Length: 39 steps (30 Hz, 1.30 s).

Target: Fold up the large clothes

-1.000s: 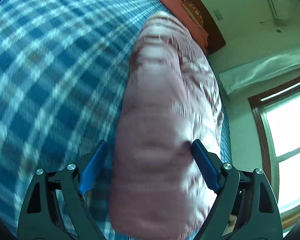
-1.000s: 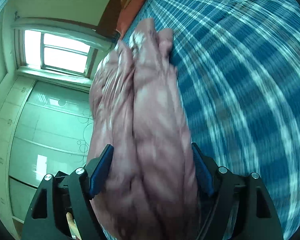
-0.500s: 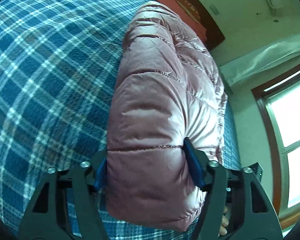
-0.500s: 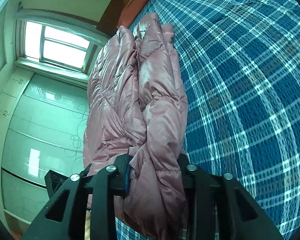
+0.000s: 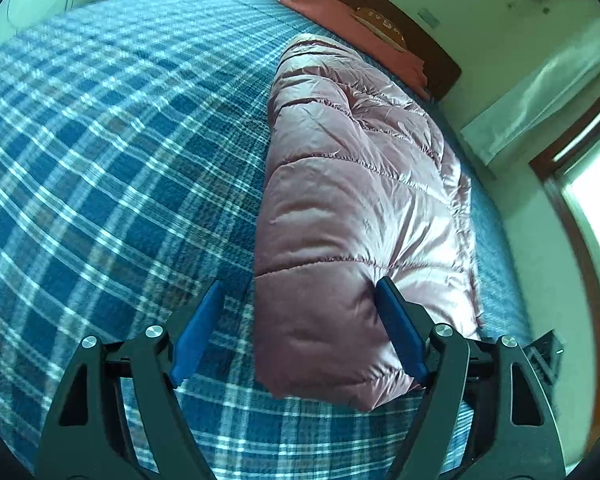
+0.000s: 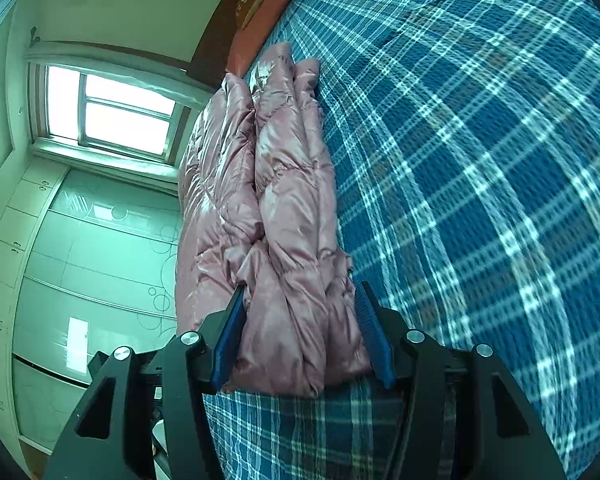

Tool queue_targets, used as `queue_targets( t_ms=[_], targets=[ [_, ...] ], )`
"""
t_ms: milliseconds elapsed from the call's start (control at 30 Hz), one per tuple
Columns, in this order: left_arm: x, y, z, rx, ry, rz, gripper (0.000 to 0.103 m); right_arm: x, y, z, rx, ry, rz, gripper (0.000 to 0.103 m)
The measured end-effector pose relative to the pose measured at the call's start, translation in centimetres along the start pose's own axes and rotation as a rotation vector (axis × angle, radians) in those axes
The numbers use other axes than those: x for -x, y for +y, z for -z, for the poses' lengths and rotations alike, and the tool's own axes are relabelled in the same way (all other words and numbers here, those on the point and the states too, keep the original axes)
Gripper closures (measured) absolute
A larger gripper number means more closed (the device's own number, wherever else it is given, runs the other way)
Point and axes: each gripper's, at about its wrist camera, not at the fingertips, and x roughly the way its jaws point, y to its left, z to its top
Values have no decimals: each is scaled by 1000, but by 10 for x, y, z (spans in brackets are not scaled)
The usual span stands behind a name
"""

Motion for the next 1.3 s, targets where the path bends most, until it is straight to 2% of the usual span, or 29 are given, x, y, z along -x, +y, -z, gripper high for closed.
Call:
queue_targets(
  t_ms=[267, 367, 467, 600, 700, 767, 900, 1167, 1300],
  targets=[
    [19, -4, 10, -68, -27, -112, 22, 35, -4, 31, 30, -28, 53, 49],
    [29, -7, 15, -90, -52, -161, 22, 51, -2, 43, 63, -47, 99, 49],
    [39, -11, 22, -128, -82, -219, 22, 68, 5, 56, 122, -72, 166, 48],
    [53, -17, 35, -182, -119, -302, 21, 80, 26, 72, 230, -114, 289, 37],
    [70, -21, 46, -201, -172, -345, 11, 88, 42, 89, 321, -136, 380, 34],
    [80, -26, 51, -210, -196, -361, 11, 94, 51, 102, 378, -151, 437, 32],
    [103, -38, 56, -226, -238, -358, 10, 103, 72, 119, 446, -192, 497, 29],
    [134, -62, 61, -261, -310, -393, 6, 115, 131, 140, 562, -268, 550, 25],
    [149, -71, 66, -275, -330, -386, 6, 117, 155, 145, 626, -301, 559, 23]
  ],
)
